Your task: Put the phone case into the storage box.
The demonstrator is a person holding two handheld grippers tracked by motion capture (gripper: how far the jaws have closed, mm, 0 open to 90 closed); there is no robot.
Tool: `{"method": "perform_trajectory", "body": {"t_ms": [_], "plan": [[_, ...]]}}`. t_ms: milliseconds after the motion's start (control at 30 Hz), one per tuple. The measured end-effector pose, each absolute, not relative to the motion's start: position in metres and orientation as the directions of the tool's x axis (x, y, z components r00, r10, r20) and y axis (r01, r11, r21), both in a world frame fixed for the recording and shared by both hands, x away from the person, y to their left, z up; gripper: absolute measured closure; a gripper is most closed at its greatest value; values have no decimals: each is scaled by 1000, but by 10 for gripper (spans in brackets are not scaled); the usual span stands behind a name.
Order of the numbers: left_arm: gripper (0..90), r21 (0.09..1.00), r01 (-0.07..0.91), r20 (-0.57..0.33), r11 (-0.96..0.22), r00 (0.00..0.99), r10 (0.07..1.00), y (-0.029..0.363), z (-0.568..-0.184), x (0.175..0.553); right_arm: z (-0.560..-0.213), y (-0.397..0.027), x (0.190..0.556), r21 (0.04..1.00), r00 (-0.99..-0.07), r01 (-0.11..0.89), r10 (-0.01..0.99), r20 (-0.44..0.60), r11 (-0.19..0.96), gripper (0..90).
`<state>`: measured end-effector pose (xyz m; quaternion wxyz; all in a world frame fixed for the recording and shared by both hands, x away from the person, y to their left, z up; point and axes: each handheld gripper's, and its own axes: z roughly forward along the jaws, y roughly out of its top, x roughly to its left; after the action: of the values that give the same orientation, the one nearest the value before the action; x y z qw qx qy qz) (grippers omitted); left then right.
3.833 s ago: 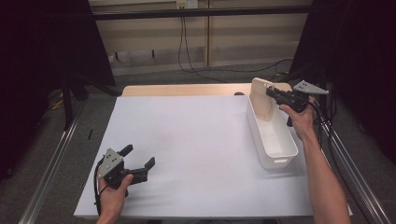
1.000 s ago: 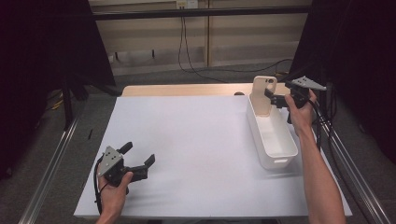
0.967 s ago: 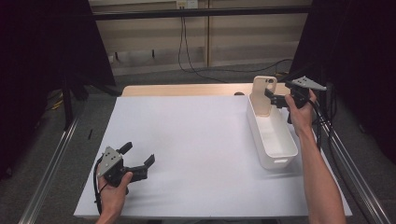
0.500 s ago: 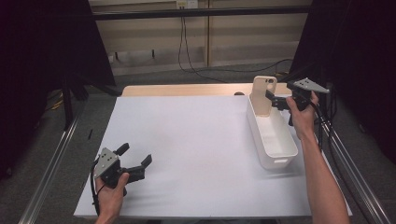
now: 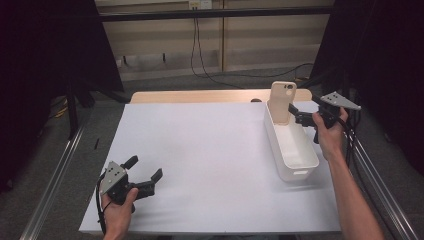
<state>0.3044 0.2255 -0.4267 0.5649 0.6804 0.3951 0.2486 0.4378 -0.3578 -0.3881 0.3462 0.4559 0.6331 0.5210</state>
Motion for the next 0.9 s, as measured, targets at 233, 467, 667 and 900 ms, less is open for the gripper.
{"method": "perform_trajectory", "body": {"t_ms": [233, 467, 667, 900], "plan": [[25, 968, 249, -115, -37, 570, 813, 225, -425, 303, -380, -356, 421, 980, -353, 192, 935, 15, 57, 0], [23, 970, 241, -116, -30, 568, 815, 227, -424, 301, -380, -355, 404, 980, -363, 193, 932, 25, 49, 0], [23, 968, 247, -112, -38, 564, 818, 227, -424, 302, -379, -357, 391, 980, -362, 194, 931, 40, 33, 4], [24, 966, 255, -115, -40, 565, 817, 226, -424, 301, -383, -359, 376, 980, -352, 197, 935, 46, 26, 6]]}}
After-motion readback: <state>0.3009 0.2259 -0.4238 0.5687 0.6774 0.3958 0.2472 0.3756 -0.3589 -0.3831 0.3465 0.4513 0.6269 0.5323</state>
